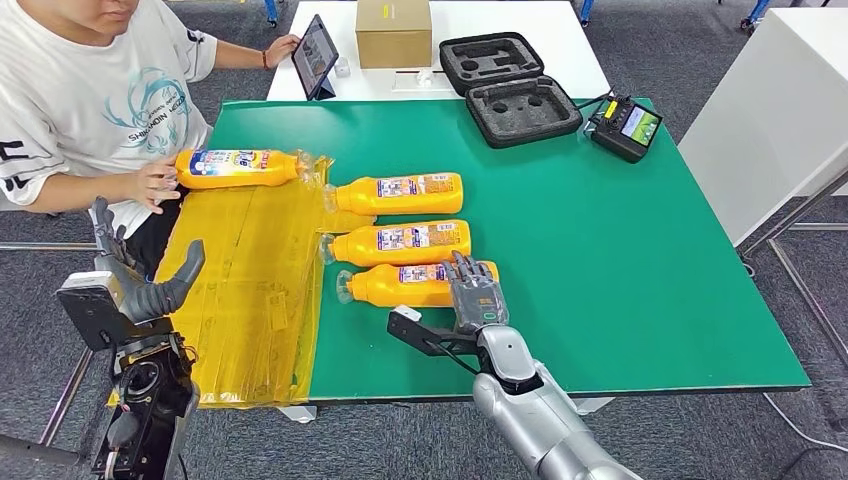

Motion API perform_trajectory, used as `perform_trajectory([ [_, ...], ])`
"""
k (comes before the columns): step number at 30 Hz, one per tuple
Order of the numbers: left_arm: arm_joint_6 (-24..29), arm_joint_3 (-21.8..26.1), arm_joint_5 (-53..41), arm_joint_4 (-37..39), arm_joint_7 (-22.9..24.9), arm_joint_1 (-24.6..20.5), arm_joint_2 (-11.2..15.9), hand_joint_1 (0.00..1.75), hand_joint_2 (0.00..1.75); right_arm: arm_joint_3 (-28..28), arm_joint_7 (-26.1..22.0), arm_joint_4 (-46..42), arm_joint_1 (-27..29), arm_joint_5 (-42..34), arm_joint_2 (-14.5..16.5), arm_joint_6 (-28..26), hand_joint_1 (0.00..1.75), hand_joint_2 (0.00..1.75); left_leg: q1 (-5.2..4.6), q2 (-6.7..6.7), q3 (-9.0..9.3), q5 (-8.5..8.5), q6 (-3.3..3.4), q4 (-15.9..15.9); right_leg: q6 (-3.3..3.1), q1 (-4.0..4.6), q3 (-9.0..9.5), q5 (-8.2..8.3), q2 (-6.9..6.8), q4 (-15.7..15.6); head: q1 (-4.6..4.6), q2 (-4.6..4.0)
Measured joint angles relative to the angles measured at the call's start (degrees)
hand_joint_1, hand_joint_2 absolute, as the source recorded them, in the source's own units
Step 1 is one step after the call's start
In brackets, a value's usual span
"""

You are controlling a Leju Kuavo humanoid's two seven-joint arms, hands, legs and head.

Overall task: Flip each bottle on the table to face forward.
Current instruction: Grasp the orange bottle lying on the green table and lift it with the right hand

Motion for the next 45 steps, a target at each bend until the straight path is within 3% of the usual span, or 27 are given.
perform_trajectory([
  [34, -2.0, -0.7, 2.1, 1.9, 0.0, -0.6, -0.2, 0.00, 1.75, -2.0, 0.2, 3.2, -4.1, 0.2, 0.2, -0.1, 0.00, 1.75, -0.01, 0.00, -0.06, 0.00, 0.00, 0.0, 0.00, 0.00, -0.04, 0.00, -0.01, 0.0, -0.01, 0.00],
  [45, -2.4, -1.6, 2.9, 5.1, 0.0, -2.9, -0.4, 0.00, 1.75, -2.9, -1.7, 10.3, -7.6, -4.4, 0.4, 7.8, 0.00, 1.75, -0.01, 0.02, -0.04, 0.01, 0.01, 0.0, 0.00, -0.01, -0.03, 0.02, 0.01, 0.0, -0.01, 0.00],
])
